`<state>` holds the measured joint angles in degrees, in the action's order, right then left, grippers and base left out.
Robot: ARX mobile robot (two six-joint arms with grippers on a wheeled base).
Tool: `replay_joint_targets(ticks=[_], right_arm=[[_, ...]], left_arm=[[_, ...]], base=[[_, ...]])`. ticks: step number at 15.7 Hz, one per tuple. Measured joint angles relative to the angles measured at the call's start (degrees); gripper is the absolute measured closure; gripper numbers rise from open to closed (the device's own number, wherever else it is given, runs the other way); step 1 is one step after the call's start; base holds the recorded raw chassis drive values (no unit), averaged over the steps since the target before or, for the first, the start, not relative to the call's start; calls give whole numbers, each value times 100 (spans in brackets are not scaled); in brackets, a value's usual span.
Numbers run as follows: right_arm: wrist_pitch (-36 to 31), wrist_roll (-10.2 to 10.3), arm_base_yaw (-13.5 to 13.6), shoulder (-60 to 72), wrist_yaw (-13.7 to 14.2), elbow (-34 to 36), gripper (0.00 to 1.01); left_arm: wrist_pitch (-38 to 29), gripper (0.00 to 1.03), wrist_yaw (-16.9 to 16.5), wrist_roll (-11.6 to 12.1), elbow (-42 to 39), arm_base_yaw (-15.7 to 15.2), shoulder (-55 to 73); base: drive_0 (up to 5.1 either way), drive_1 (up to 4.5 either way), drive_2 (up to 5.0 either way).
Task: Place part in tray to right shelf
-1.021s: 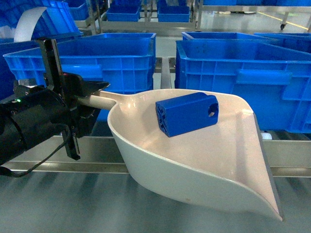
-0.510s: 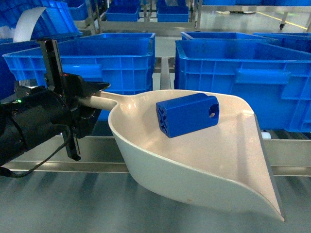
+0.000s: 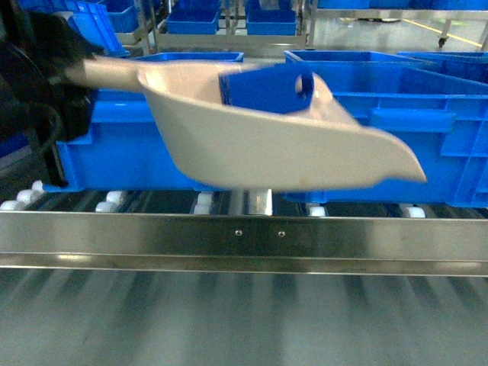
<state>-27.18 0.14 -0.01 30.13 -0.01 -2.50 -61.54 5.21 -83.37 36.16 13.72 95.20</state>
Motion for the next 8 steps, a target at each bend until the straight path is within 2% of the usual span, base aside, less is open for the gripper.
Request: replay_joint_targets(ticks=[3, 4, 5, 8], right_arm=[[-4, 0, 0, 2, 0, 0, 3], [-2, 0, 0, 2, 0, 2, 3], [-4, 0, 0, 0, 0, 0, 3], [-2, 0, 0, 2, 0, 0, 3]], left_arm=[[-48, 89, 35, -50, -142, -63, 127], [-28, 89, 0, 31, -271, -63, 127], [-13, 89, 11, 2, -295, -79, 52], [118, 89, 9, 17, -48, -136, -341]], base=[[0, 0, 0], [0, 0, 0], [0, 0, 0], [0, 0, 0]])
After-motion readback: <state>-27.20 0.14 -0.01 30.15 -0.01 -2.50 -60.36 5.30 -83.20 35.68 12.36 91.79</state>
